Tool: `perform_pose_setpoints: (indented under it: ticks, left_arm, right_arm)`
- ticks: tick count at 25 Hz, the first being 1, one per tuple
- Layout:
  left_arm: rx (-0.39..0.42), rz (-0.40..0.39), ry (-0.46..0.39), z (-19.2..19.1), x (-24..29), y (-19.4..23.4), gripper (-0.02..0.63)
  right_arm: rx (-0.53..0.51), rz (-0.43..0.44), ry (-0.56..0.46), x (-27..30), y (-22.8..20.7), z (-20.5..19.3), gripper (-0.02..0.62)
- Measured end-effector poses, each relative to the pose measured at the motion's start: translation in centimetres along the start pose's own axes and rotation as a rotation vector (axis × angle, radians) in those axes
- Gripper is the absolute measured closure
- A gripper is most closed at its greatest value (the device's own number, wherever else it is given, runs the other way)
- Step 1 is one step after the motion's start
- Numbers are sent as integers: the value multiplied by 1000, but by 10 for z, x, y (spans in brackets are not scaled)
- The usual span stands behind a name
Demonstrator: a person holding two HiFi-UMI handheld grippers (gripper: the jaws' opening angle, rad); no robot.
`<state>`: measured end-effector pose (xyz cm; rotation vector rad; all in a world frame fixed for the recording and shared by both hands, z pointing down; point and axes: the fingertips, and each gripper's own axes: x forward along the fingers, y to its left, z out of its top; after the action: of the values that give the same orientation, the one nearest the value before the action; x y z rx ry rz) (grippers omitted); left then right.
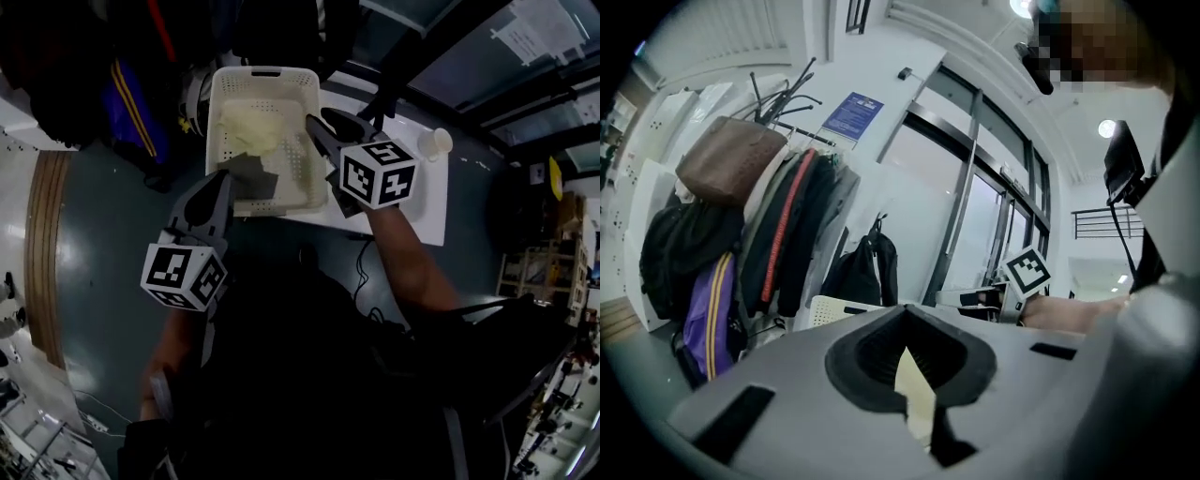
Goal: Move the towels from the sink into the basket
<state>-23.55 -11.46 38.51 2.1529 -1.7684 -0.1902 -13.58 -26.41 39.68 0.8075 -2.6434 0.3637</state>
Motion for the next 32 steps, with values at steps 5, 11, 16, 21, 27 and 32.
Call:
perform_pose_setpoints:
  ticks: [5,11,16,21,27,32]
  left_arm:
    - [29,-64,10,-4,26,-42,603]
    - [61,-137,20,-3,62,-98,603]
    - [92,-184,33,-4,89,-133,603]
    - [99,-208,51,-11,113,-155,603]
    - [111,-215,90,-21,133,-178,603]
    - [115,-208,154,-45,153,-195,603]
  right_arm:
    - [45,-68,-91,-61,-34,-3,535]
    - [73,-146,-148,-122,-80,-7,572]
    - [103,-208,-172,-159,-115,-16,584]
    - [124,-236,-173,-175,-139,-28,586]
    - [106,-264,-125,-180,-166,-46,581]
    - [144,-266,-5,-165,-197,-95,454]
